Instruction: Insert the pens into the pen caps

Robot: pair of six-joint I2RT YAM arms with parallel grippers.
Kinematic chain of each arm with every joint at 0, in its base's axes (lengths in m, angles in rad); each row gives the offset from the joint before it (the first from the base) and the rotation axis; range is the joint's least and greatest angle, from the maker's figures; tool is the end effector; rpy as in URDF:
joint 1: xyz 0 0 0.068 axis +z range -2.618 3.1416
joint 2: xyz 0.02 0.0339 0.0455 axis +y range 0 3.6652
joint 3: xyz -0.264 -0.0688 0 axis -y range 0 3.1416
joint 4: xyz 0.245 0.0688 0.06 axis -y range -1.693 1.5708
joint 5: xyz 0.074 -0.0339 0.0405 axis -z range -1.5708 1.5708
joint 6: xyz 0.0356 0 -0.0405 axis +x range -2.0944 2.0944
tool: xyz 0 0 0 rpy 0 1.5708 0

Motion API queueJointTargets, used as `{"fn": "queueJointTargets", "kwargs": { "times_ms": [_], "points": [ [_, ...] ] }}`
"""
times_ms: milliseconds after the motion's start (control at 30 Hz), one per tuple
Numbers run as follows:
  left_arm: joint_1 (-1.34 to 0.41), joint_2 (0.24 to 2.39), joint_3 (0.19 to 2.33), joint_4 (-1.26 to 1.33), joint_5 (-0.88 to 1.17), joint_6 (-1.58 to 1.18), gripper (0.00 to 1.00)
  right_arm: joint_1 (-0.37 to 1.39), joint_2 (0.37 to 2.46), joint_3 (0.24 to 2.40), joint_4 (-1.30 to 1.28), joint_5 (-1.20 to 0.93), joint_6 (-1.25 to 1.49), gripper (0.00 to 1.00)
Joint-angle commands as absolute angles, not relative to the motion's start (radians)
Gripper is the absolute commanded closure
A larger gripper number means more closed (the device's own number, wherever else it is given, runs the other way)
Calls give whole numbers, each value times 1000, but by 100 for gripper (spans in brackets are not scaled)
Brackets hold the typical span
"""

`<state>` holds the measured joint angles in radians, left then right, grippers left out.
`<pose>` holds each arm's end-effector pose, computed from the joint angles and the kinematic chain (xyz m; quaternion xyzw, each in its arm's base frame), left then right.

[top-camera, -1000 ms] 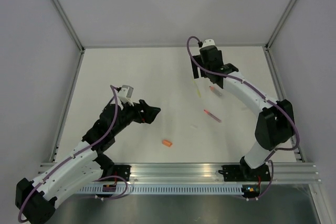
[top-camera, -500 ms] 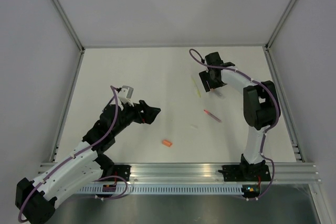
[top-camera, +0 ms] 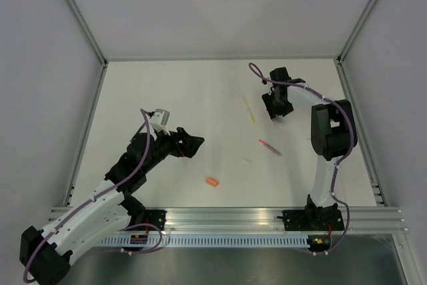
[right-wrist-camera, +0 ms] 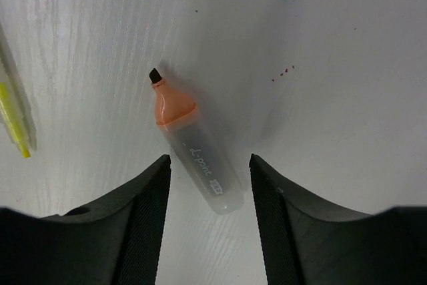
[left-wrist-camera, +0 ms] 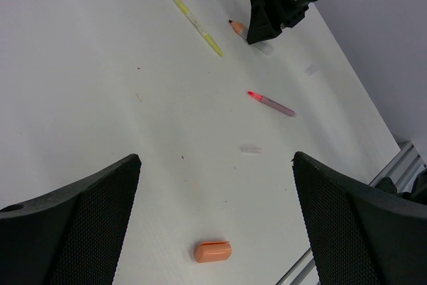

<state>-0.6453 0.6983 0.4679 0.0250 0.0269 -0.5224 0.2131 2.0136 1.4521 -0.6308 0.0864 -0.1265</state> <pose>0.1411 -0.1074 0.2633 0.0561 0.7738 -0.3564 0.5206 0.4042 0.0843 0.1707 -0.1578 0.9685 -0.0342 0.1896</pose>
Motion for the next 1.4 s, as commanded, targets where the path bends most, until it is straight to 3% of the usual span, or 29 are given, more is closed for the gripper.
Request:
{"fn": "queueJointTargets", "kwargs": {
  "times_ms": [0,233,667,867,1033,1367],
  "points": [
    [-643,692,468,60,14,-520,0,215,2036,1485,-660,69,-137,44],
    [-643,687,466,60,17,-523,0,215,2051,1477,-689,87,-127,56],
    [-643,684,463,61,17,-528,0,215,2074,1493,-811,63,-87,60],
    [-643,689,459,72,38,-538,0,215,2059,1467,-801,61,-45,78],
    [-643,730,495,39,48,-572,2,216,1998,1436,-744,54,53,100],
    [-640,865,676,-52,135,-695,6,296,1666,1264,-571,-40,182,100]
  ]
}}
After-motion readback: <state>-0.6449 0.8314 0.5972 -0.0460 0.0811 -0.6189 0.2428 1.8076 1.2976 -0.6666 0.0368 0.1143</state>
